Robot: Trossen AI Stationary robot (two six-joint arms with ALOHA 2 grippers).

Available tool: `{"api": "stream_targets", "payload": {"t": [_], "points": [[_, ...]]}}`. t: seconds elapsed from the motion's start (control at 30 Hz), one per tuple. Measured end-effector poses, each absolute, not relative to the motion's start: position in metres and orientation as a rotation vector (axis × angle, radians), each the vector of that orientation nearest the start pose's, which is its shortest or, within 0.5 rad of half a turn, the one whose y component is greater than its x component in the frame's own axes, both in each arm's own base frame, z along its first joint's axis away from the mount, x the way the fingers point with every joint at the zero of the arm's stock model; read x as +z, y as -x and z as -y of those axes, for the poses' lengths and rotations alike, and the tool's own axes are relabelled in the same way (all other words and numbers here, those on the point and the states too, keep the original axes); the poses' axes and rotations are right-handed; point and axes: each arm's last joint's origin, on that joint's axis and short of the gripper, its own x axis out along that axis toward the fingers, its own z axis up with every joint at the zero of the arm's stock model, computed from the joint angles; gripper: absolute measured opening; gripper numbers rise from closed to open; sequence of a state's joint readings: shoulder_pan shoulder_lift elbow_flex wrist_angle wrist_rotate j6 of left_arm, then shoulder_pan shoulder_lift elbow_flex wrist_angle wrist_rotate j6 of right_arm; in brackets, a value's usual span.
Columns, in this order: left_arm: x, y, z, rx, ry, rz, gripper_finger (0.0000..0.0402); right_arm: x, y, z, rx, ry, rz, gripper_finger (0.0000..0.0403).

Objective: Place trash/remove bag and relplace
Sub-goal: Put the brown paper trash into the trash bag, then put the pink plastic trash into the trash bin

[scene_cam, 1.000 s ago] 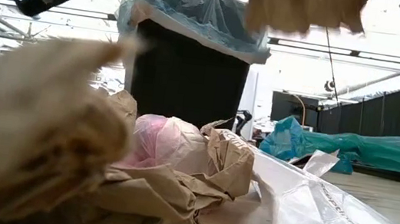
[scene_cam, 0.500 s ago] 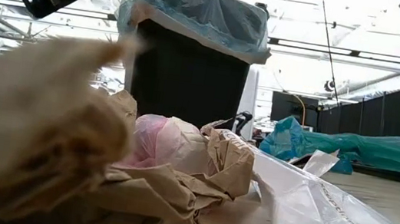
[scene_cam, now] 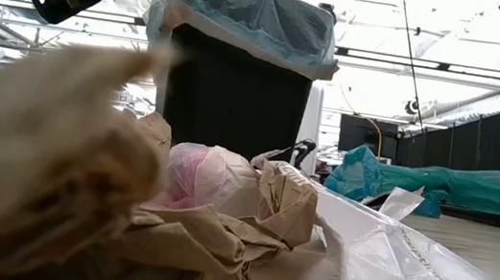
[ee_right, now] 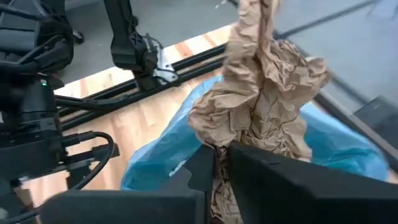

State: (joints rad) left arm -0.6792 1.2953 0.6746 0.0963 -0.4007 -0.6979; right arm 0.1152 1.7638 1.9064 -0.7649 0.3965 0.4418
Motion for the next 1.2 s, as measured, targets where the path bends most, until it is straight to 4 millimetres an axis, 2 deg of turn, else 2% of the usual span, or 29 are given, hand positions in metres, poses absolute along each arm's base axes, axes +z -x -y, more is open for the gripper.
{"api": "stream_targets", "payload": {"t": [0.2, 0.4, 0.53, 0.67, 0.87, 1.0, 1.2], "points": [[0.216, -0.213, 0.156, -0.098, 0.404, -0.521, 0.0171, 0.395, -0.378, -0.013, -0.392, -0.384, -0.613, 0.0105], [0.216, -0.216, 0.152, -0.078, 0.408, -0.52, 0.0171, 0.392, -0.375, -0.011, -0.41, -0.383, -0.659, 0.0171], [0.216, -0.218, 0.149, -0.064, 0.412, -0.517, 0.0171, 0.39, -0.373, -0.011, -0.42, -0.387, -0.682, 0.0193], [0.215, -0.221, 0.143, -0.05, 0.387, -0.52, 0.0171, 0.389, -0.369, -0.017, -0.426, -0.402, -0.708, 0.0194], [0.212, -0.227, 0.129, 0.014, 0.355, -0.545, 0.0171, 0.404, -0.353, -0.038, -0.374, -0.428, -0.682, 0.0175], [0.21, -0.232, 0.118, 0.049, 0.358, -0.562, 0.0171, 0.415, -0.333, -0.06, -0.342, -0.475, -0.681, 0.0161], [0.206, -0.234, 0.113, -0.135, 0.27, -0.663, 0.0171, 0.416, -0.29, -0.109, -0.408, -0.515, -0.763, 0.0139]]}}
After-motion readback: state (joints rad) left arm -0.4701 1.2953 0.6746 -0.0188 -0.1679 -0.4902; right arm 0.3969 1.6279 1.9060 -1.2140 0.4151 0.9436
